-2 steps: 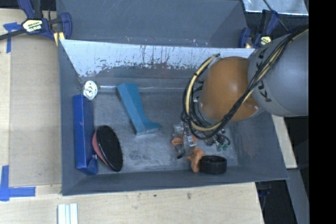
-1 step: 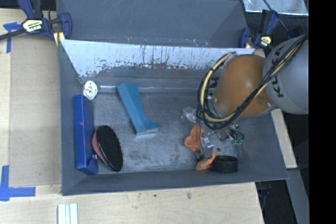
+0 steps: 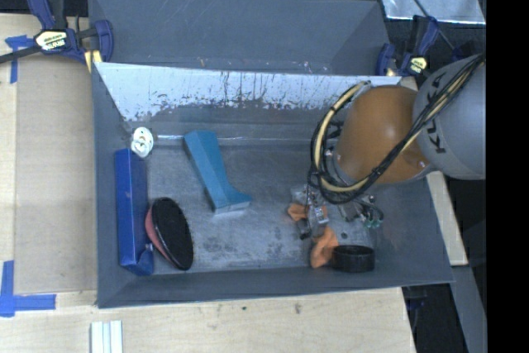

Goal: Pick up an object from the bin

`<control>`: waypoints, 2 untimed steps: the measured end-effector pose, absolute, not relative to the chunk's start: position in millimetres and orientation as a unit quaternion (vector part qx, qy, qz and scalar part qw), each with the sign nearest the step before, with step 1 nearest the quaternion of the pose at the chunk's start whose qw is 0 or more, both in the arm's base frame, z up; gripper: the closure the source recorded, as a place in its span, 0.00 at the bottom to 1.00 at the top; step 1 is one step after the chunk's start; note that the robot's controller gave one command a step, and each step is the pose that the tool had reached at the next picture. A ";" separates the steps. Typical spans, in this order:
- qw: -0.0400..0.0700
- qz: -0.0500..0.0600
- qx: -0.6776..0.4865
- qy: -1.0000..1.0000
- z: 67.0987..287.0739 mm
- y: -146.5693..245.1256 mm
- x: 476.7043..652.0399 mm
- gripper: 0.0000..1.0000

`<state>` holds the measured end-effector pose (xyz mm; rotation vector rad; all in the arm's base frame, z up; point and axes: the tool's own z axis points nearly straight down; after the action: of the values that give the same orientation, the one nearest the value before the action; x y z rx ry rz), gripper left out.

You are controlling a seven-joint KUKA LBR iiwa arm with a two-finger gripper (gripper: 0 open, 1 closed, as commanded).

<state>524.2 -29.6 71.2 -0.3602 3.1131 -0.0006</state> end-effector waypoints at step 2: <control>0.004 0.000 -0.127 0.992 71.0 -48.9 524.6 1.00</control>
Offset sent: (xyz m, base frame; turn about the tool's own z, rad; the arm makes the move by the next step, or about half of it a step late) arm -0.0012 -0.0280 -0.0012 -0.0313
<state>524.6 -48.9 71.0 -0.3981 3.1075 0.0006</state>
